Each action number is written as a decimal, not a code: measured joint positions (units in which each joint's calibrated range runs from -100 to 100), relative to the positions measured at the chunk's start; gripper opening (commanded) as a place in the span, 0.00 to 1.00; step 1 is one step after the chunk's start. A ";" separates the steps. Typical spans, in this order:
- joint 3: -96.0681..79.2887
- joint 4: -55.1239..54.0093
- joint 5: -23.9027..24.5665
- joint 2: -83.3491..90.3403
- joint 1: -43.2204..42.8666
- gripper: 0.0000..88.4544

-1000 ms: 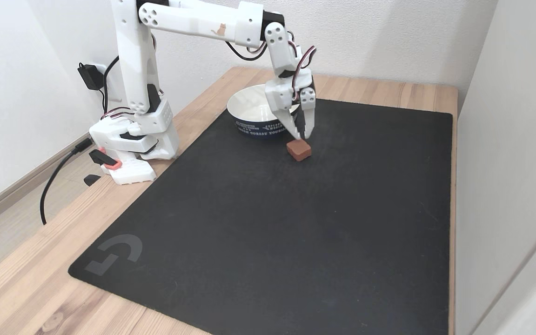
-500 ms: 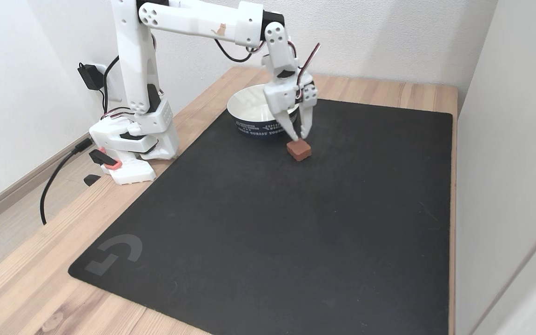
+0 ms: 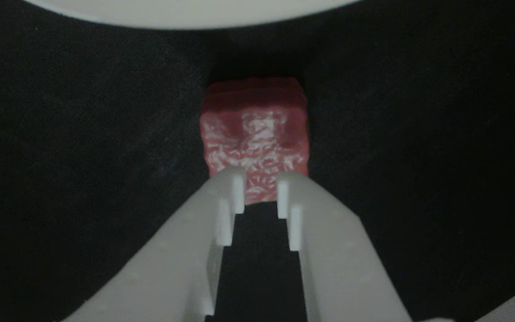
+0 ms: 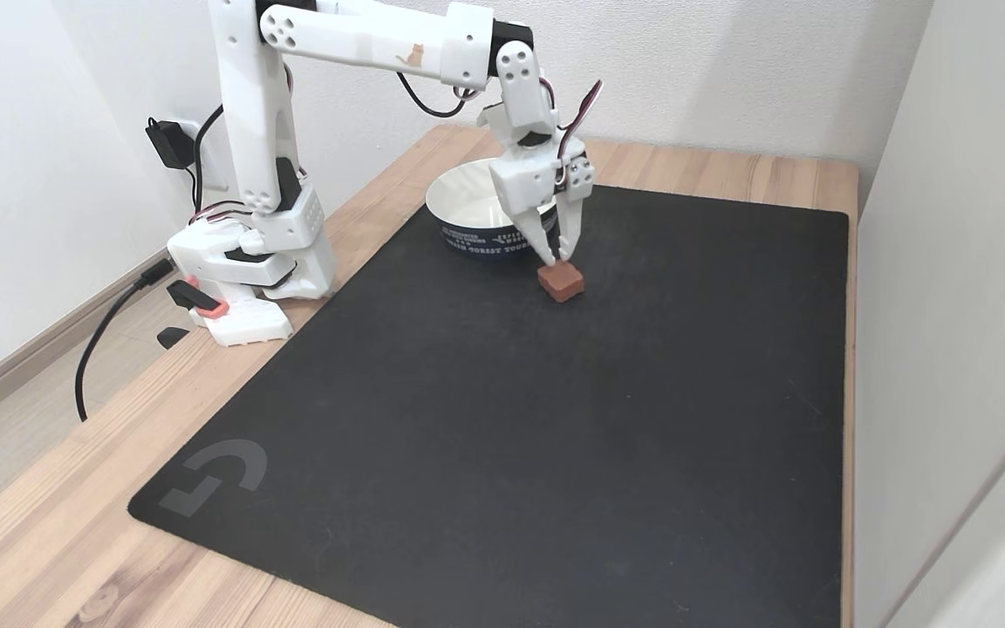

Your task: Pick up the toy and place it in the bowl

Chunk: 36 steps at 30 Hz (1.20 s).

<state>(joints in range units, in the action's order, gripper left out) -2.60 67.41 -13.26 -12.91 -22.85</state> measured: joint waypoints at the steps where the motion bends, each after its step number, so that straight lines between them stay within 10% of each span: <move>1: 0.00 0.00 0.00 0.00 0.00 0.28; 5: 2.74 4.14 -0.98 0.00 0.00 0.49; 36: 6.24 11.23 -3.96 -5.50 2.50 0.49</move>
<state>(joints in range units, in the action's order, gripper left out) 3.64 78.64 -17.22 -18.40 -20.35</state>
